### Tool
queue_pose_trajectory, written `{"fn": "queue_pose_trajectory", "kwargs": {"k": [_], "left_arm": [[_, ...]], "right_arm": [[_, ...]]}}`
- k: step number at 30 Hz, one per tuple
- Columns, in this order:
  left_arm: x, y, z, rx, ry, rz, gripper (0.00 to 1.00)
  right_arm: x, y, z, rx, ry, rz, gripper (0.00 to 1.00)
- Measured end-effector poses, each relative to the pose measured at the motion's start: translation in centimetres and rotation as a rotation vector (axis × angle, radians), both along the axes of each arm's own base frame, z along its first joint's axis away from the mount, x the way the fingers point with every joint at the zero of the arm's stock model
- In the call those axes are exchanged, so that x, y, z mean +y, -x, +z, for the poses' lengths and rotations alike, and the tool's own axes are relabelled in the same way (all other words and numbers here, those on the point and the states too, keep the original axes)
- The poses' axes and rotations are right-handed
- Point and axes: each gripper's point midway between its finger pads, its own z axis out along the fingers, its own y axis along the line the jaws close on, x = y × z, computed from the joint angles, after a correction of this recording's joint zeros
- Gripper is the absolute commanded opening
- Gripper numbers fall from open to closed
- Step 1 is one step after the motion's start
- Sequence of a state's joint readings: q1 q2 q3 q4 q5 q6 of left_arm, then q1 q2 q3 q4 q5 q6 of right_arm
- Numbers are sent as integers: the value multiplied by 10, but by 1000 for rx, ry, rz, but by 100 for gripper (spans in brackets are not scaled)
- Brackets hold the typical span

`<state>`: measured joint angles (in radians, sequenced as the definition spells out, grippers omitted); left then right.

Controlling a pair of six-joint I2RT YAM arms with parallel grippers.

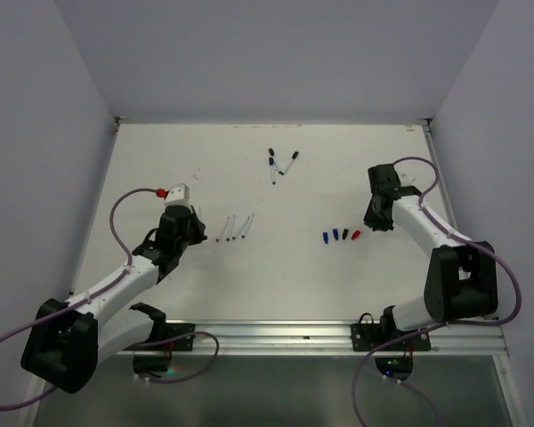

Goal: Open the pen caps

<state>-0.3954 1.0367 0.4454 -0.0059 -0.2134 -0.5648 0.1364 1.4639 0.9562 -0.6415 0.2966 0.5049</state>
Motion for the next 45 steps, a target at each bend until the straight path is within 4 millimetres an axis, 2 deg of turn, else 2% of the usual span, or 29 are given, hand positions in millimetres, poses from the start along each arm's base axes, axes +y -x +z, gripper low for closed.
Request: {"fn": "queue_pose_trajectory", "kwargs": {"k": [3,8,12,16,23,28,30,32,40,43,45], "left_arm": [[4,-1,-12,27,-11,23,0],[5,-3,-23,39,-2,42,0],[3,-7,-31,51,-1,41,0],[-3,-10,-37,56,13,23,0],[-16,-8,-64,134,35,-31,0],[-28,-17,-65,134,69,-74,1],[-32,-18,-65,131,83,-90,7],[-35,-17,-65,132,93,-104,9],[-40,-15,-61,126,107,-136,35],[-40,-13,-56,111,115,-140,41],[-40,-12,-51,101,118,-141,43]], "right_arm": [[2,1,-4,4,-11,5,0],[6,11,-27,65,-28,13,0],[8,15,-40,95,-38,18,7],[8,14,-42,93,-39,18,11],[8,10,-43,76,-40,20,25],[10,10,-45,70,-50,30,33],[12,11,-46,75,-61,38,34],[14,10,-46,72,-67,44,34],[19,5,-44,50,-89,68,37],[21,2,-36,34,-101,85,41],[23,-5,-24,8,-103,101,42]]}}
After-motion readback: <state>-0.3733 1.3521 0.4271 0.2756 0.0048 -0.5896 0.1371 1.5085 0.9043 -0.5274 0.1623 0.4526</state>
